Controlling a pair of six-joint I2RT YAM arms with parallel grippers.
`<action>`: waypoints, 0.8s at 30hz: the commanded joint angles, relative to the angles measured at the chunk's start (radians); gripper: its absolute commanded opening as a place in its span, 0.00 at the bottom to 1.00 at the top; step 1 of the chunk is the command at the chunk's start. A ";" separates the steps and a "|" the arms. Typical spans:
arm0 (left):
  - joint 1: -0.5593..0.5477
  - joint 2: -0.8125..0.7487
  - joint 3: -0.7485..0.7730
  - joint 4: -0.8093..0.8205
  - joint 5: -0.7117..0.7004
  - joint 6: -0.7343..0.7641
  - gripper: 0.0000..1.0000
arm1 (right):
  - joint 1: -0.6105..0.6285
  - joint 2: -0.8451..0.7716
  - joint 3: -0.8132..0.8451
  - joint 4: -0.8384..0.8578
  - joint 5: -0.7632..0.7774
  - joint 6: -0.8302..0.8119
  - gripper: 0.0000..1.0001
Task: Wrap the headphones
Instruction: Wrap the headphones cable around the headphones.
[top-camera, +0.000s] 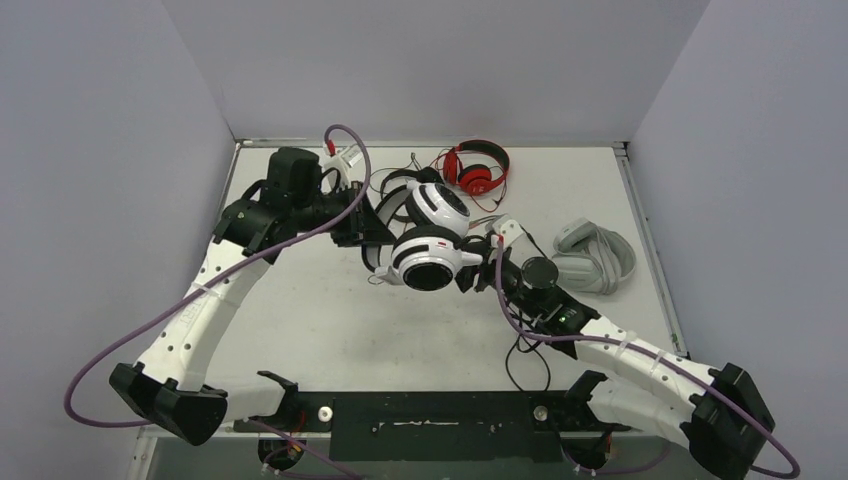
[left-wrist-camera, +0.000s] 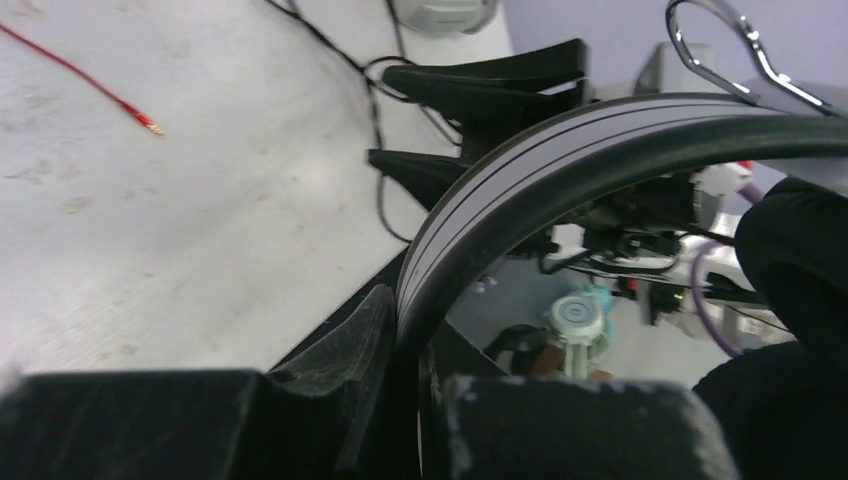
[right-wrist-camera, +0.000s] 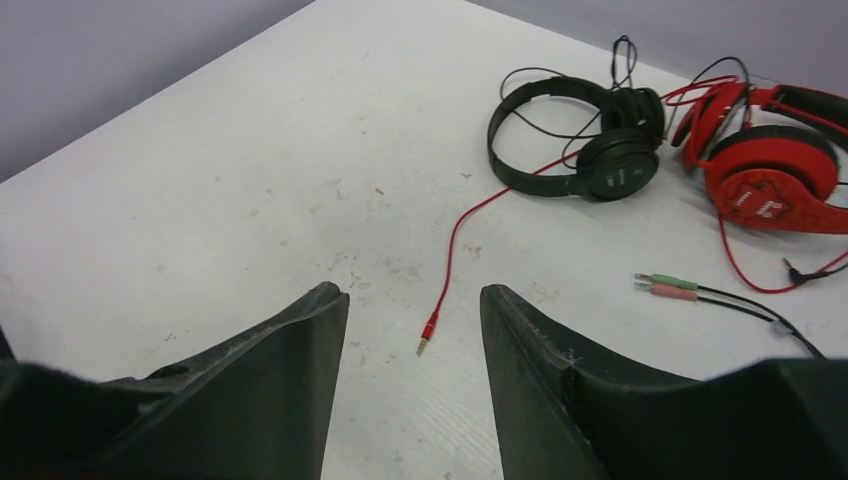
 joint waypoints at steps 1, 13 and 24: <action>-0.003 -0.073 -0.125 0.457 0.249 -0.262 0.00 | 0.004 0.066 0.058 0.151 -0.146 0.061 0.54; -0.004 -0.067 -0.203 0.759 0.220 -0.510 0.00 | 0.016 0.233 0.047 0.288 -0.264 0.128 0.48; 0.026 -0.010 -0.202 0.932 0.042 -0.721 0.00 | 0.109 0.269 -0.024 0.340 -0.279 0.231 0.34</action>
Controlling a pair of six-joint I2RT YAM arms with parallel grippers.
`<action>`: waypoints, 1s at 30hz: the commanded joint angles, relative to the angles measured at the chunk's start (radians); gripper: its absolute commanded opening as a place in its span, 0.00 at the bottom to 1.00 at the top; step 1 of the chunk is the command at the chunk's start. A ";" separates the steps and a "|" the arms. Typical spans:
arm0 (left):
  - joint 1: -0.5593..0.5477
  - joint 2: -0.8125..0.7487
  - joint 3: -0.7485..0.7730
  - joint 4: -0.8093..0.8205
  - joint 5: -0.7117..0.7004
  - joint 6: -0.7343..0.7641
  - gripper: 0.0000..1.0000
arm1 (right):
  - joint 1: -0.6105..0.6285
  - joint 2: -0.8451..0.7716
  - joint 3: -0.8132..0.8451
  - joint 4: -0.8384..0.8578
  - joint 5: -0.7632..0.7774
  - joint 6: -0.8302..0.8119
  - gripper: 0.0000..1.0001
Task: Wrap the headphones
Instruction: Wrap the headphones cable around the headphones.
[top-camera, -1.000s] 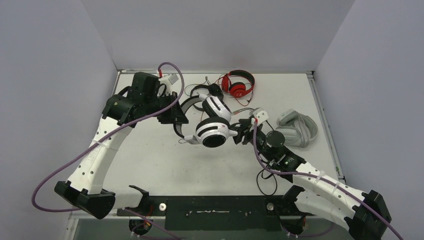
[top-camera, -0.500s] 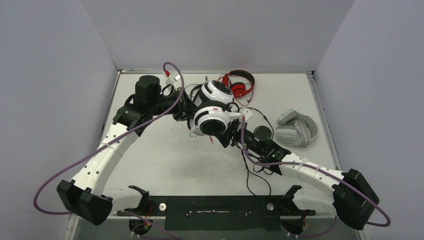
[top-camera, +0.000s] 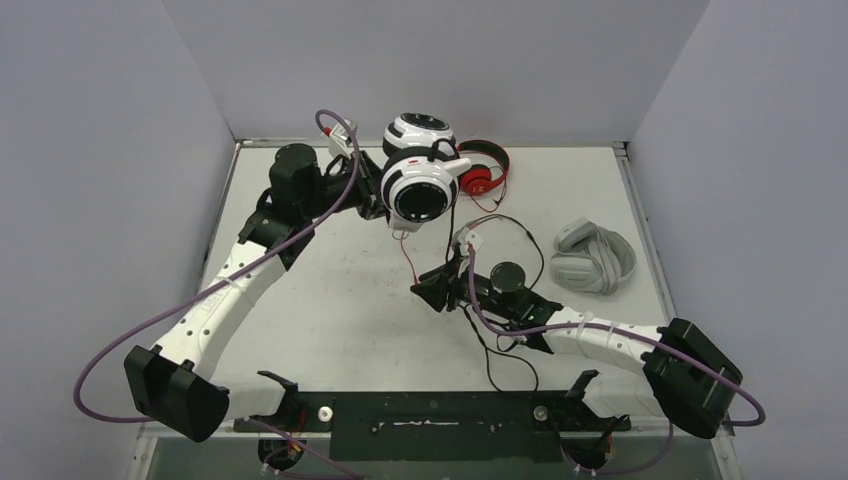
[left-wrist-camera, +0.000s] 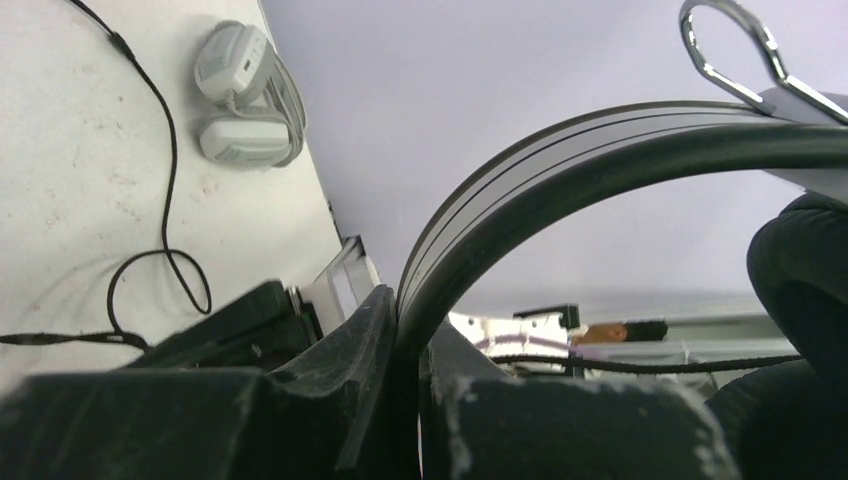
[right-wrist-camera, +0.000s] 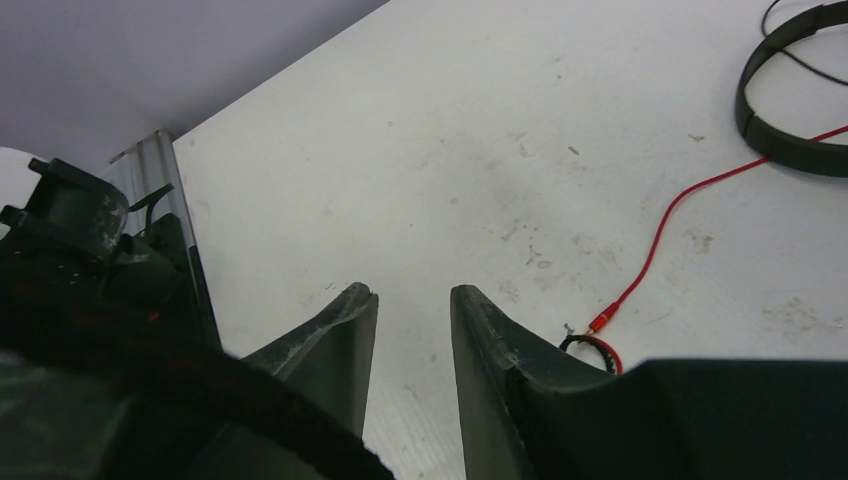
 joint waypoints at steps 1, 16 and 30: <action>0.037 -0.011 0.052 0.126 -0.141 -0.123 0.00 | 0.042 -0.009 -0.021 0.089 -0.029 0.067 0.33; 0.078 -0.022 0.272 -0.627 -1.035 -0.098 0.00 | 0.162 -0.027 0.079 -0.197 0.054 0.143 0.09; 0.042 0.183 0.329 -0.856 -1.416 0.238 0.00 | 0.256 0.091 0.571 -0.798 0.131 -0.074 0.05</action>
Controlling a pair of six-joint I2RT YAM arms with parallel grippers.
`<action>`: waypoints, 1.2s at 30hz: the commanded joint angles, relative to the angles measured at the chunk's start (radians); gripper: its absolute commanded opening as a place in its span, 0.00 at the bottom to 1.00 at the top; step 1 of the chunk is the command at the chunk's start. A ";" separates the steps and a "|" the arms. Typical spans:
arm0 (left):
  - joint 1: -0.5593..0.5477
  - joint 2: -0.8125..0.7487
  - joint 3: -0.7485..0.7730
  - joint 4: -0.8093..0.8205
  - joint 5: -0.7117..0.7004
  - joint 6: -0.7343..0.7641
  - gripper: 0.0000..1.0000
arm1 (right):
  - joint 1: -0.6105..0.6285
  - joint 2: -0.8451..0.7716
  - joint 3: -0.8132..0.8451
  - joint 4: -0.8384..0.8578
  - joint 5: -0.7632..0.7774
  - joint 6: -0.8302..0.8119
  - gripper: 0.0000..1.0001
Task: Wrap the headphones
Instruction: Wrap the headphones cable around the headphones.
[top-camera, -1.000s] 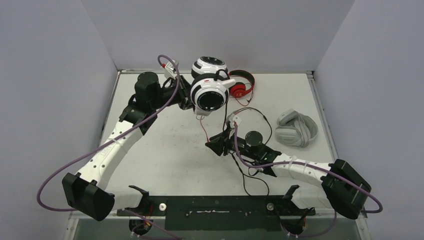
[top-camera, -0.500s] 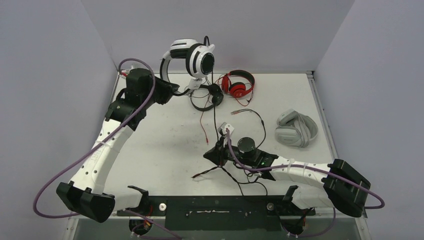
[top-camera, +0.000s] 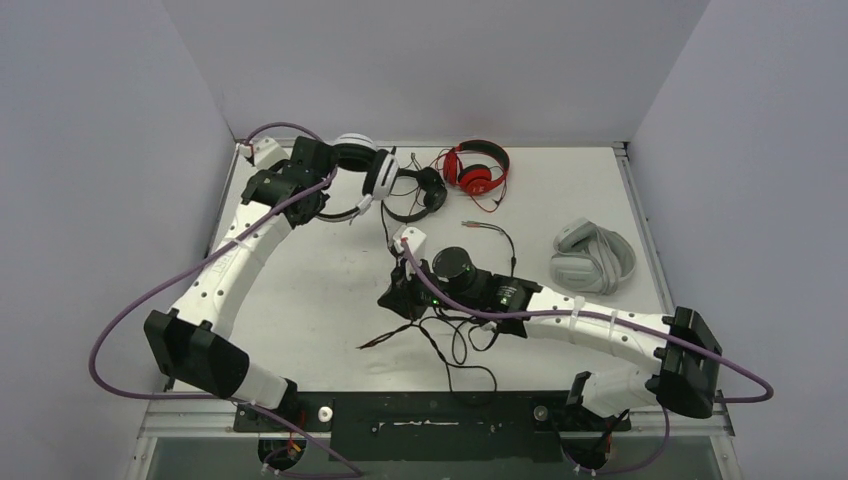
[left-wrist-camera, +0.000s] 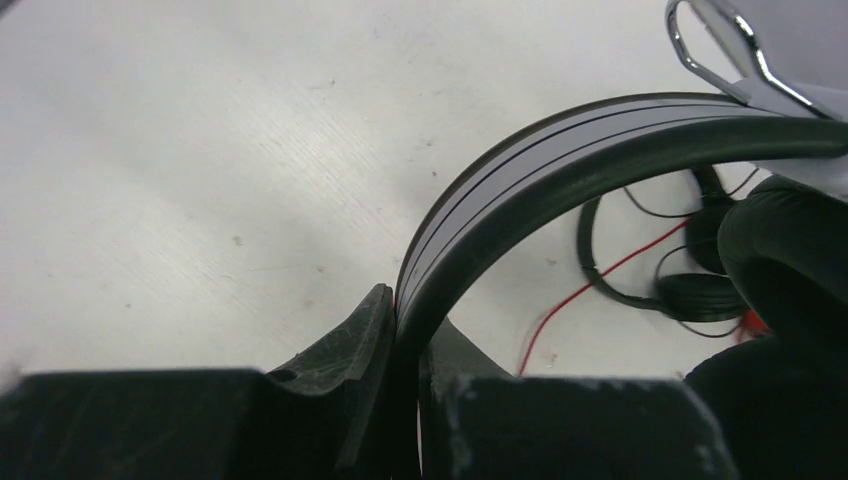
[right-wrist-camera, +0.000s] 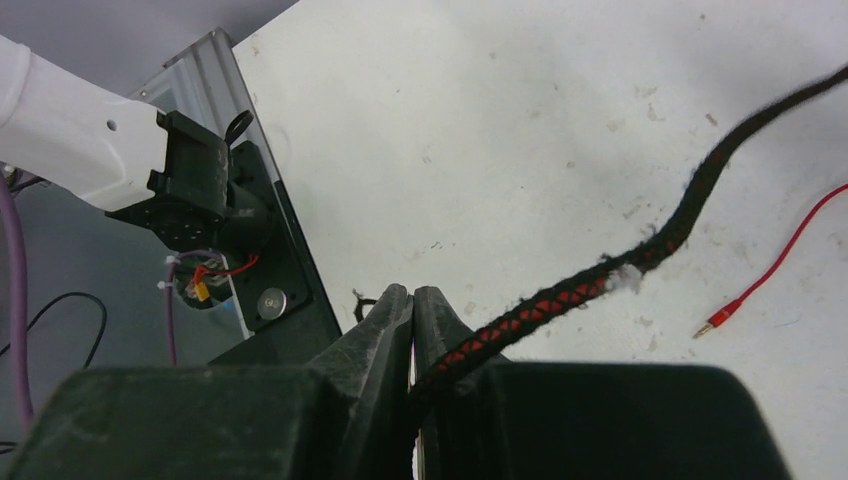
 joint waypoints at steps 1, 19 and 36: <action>-0.036 -0.006 0.012 0.077 -0.081 0.194 0.00 | 0.002 0.021 0.180 -0.243 0.044 -0.123 0.05; -0.188 -0.021 -0.213 0.258 -0.228 0.798 0.00 | -0.120 0.164 0.690 -0.816 0.123 -0.352 0.06; -0.214 -0.119 -0.326 0.331 0.353 1.050 0.00 | -0.170 0.083 0.598 -0.688 0.253 -0.409 0.13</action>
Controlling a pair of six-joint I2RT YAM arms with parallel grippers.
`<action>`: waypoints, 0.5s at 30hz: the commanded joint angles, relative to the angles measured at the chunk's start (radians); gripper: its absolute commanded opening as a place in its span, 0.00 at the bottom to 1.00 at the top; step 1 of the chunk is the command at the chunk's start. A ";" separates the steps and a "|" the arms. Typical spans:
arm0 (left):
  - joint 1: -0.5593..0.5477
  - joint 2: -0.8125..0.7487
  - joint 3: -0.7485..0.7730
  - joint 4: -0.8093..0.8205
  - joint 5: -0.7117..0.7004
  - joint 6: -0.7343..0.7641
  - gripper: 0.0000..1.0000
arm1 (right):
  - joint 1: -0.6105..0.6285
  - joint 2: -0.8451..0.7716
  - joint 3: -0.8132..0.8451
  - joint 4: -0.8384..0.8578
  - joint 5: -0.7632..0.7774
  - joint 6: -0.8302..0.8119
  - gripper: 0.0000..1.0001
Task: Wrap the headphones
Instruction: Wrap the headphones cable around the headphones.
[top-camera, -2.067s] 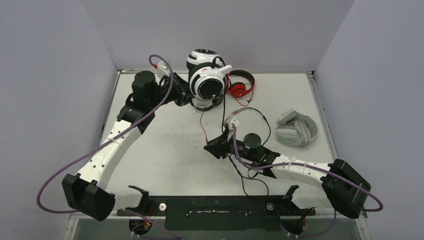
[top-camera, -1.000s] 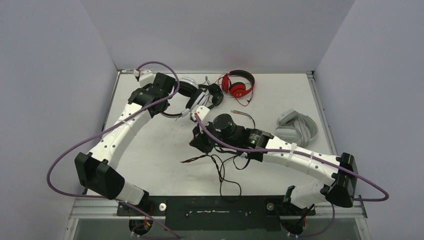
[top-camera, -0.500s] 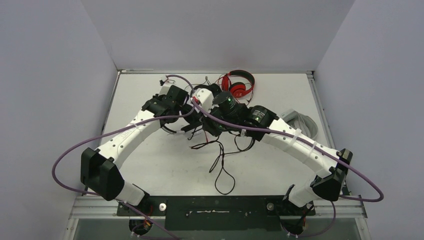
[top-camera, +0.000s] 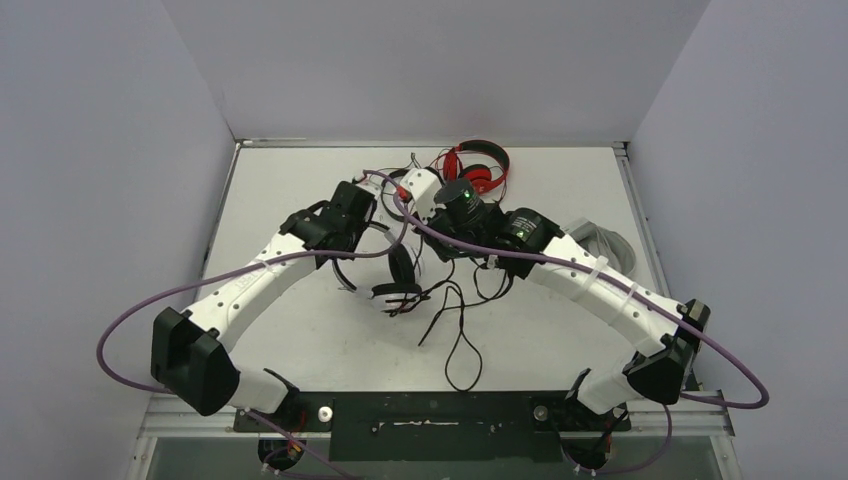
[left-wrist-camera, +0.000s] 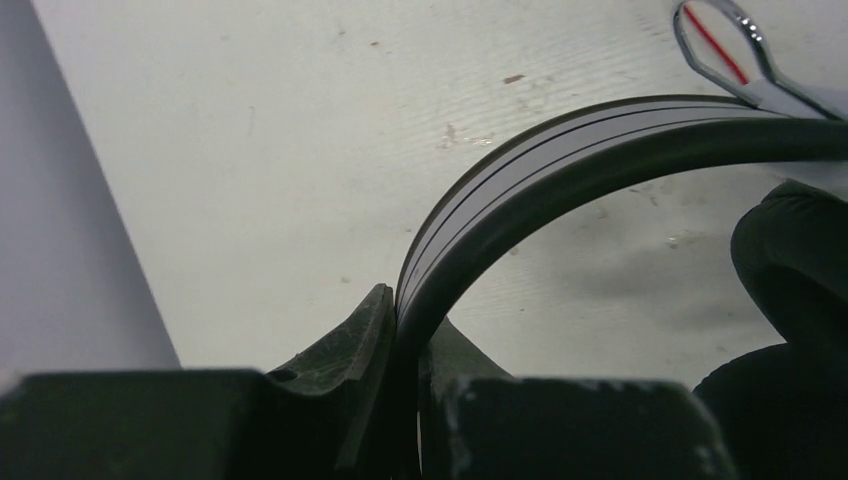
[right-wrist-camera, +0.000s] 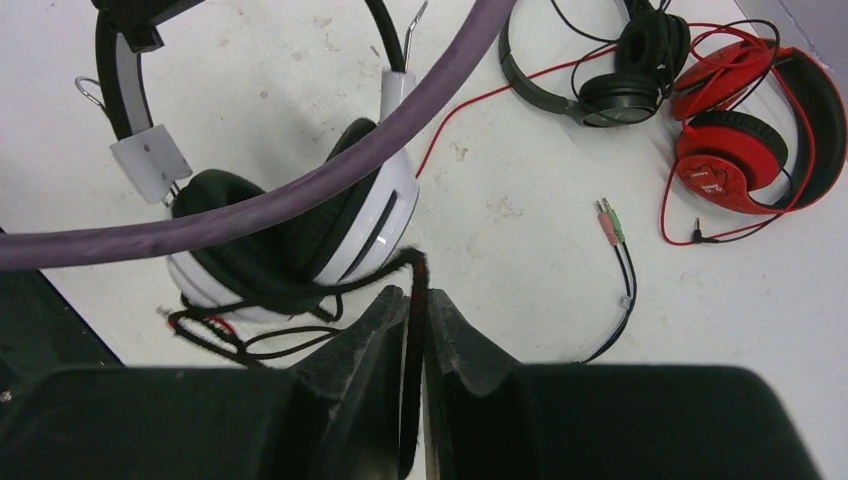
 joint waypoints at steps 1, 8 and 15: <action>-0.008 -0.085 -0.004 0.108 0.280 0.018 0.00 | -0.009 -0.087 -0.049 0.137 -0.016 -0.014 0.14; -0.009 -0.124 -0.051 0.129 0.471 0.009 0.00 | -0.042 -0.105 -0.046 0.116 0.029 -0.027 0.16; 0.139 -0.113 0.011 0.099 0.395 -0.199 0.00 | -0.048 -0.139 -0.108 0.109 0.069 0.008 0.26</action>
